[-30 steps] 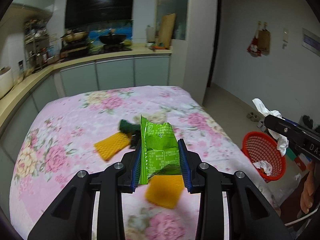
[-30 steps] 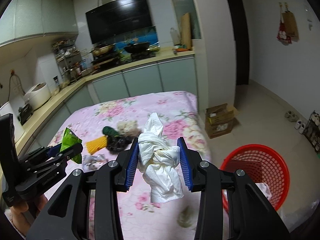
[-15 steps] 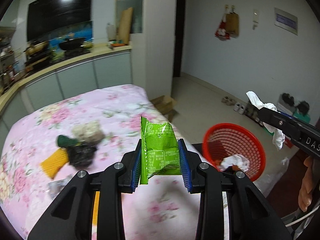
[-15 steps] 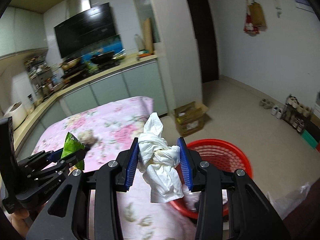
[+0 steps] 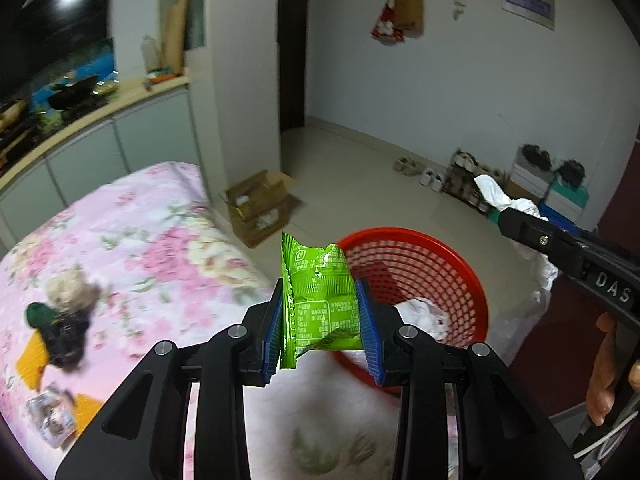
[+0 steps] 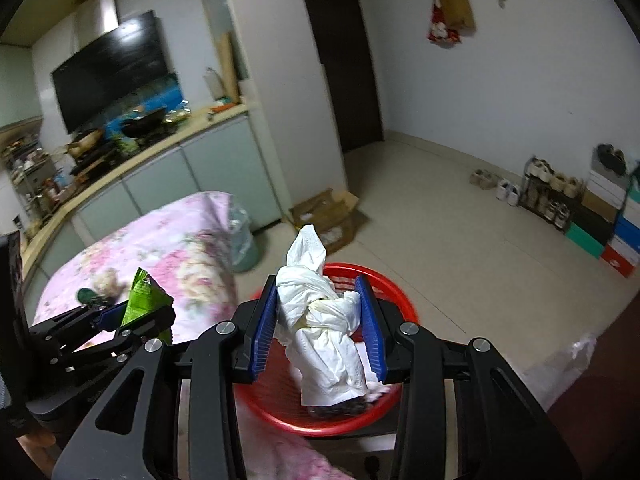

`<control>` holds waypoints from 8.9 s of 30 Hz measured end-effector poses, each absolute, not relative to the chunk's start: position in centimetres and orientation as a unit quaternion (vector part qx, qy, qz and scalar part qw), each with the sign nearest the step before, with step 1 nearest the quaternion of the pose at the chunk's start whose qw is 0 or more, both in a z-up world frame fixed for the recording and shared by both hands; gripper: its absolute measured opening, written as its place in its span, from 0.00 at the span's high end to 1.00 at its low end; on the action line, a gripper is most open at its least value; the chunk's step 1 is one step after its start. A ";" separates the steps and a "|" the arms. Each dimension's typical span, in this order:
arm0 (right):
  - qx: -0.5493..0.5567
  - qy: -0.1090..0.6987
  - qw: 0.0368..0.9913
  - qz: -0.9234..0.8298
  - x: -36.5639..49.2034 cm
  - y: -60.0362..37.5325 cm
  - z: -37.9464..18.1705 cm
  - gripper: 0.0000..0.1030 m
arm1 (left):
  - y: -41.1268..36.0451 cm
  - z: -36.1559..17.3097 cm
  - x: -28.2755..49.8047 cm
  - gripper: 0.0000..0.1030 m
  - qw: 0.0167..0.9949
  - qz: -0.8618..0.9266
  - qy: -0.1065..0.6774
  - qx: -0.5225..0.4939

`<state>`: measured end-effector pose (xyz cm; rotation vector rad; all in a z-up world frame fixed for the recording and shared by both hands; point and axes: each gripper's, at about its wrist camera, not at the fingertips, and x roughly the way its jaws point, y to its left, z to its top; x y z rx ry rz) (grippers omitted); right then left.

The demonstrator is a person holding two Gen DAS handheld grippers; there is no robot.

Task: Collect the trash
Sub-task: 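Carry the green packet and white knotted cloth over the red basket with both tools, then open both tools to drop the packet and cloth into the basket, then move both open tools back over the quilt toward the remaining trash, then grasp the clear cat-print wrapper with the left tool, then grasp the yellow foam net with the right tool, then carry the cat-print wrapper and yellow foam net over the red basket with both tools, then open both tools to drop the wrapper and foam net into the basket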

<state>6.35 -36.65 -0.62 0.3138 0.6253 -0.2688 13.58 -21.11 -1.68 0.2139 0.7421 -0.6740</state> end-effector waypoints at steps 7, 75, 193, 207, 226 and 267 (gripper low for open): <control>0.172 0.338 0.911 -0.163 6.8 -39.5 -2.9 0.63 | -25.6 -4.1 14.7 0.68 0.839 -0.358 0.395 0.113; 0.097 0.321 0.942 0.014 7.9 -23.3 0.5 0.21 | 9.6 -0.1 13.1 0.15 0.928 -0.050 0.367 -0.044; 0.038 0.306 0.945 0.113 12.2 -13.6 2.1 0.85 | 8.8 1.7 11.7 0.88 0.951 -0.066 0.297 -0.048; 0.047 0.283 0.954 0.091 10.7 -16.3 3.7 0.85 | 5.4 3.2 11.3 0.88 0.955 -0.095 0.280 -0.032; 0.076 0.272 0.959 0.005 9.4 -23.9 3.8 0.85 | -4.5 3.1 12.9 0.88 0.939 -0.189 0.287 0.012; 0.148 0.385 0.896 -0.165 10.5 -40.3 -5.7 0.83 | -28.0 -8.4 16.5 0.82 0.815 -0.359 0.441 0.116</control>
